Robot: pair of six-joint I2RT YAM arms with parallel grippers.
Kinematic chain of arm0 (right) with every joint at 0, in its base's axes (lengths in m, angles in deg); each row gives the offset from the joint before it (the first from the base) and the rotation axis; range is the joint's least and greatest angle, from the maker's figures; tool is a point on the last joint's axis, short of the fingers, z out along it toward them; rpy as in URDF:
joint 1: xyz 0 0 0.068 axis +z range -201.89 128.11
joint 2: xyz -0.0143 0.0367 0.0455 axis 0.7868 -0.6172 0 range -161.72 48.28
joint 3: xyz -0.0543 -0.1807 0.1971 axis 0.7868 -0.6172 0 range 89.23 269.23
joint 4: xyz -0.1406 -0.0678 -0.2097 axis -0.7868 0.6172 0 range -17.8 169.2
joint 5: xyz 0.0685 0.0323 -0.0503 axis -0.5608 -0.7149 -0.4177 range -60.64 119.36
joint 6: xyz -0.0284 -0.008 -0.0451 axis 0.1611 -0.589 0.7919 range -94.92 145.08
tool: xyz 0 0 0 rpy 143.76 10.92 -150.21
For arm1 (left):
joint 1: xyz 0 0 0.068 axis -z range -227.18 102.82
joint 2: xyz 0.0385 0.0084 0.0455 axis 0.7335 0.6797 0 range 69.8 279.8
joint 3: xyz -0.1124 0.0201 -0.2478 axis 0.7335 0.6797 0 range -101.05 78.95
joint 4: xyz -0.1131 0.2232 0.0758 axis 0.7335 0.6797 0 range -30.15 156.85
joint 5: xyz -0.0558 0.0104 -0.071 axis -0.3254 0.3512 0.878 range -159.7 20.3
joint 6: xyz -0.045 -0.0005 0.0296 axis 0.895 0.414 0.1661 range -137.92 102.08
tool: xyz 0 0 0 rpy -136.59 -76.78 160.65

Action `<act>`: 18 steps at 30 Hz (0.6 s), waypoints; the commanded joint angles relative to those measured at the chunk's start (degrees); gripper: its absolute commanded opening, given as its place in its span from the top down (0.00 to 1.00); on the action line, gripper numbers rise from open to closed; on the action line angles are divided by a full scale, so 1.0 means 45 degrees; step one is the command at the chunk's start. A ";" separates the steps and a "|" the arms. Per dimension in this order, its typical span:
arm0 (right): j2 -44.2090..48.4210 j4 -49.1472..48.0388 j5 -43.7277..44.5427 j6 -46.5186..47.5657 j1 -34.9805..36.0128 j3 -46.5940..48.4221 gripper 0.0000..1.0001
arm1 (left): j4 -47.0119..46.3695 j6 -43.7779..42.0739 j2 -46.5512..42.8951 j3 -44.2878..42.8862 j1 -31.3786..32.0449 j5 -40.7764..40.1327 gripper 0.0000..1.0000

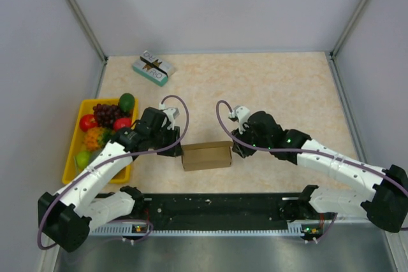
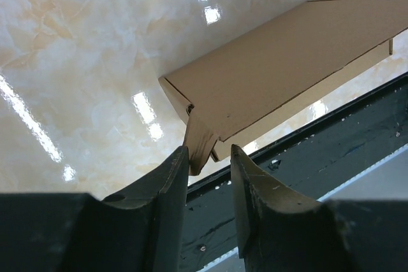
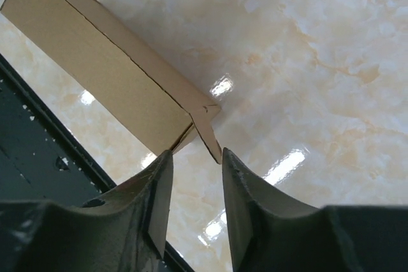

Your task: Fold the paper box

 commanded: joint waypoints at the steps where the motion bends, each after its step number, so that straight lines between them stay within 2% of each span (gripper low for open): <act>1: -0.0038 -0.0886 0.0759 0.0101 -0.0111 0.0247 0.62 | -0.0272 0.0384 -0.0408 -0.0327 0.0072 0.0018 0.62; 8: -0.0428 -0.1082 0.1092 0.0394 -0.0130 0.0325 0.60 | -0.0174 0.0384 -0.0505 -0.0307 0.0091 0.0017 0.59; 11: -0.0546 -0.1101 0.0936 0.0375 -0.0130 0.0326 0.64 | -0.0116 0.0384 -0.0427 -0.0288 0.0111 0.0134 0.62; 13: -0.0507 -0.1102 0.0916 0.0238 -0.0111 0.0267 0.69 | -0.0116 0.0384 -0.0427 -0.0268 0.0130 0.0212 0.64; 14: -0.0468 -0.1121 0.0935 0.0180 -0.0111 0.0209 0.72 | -0.0116 0.0384 -0.0466 -0.0249 0.0130 0.0213 0.69; 18: -0.0429 -0.1180 0.0331 -0.0366 -0.0072 0.0130 0.90 | -0.0213 0.0501 -0.0486 -0.0171 0.0150 0.0388 0.78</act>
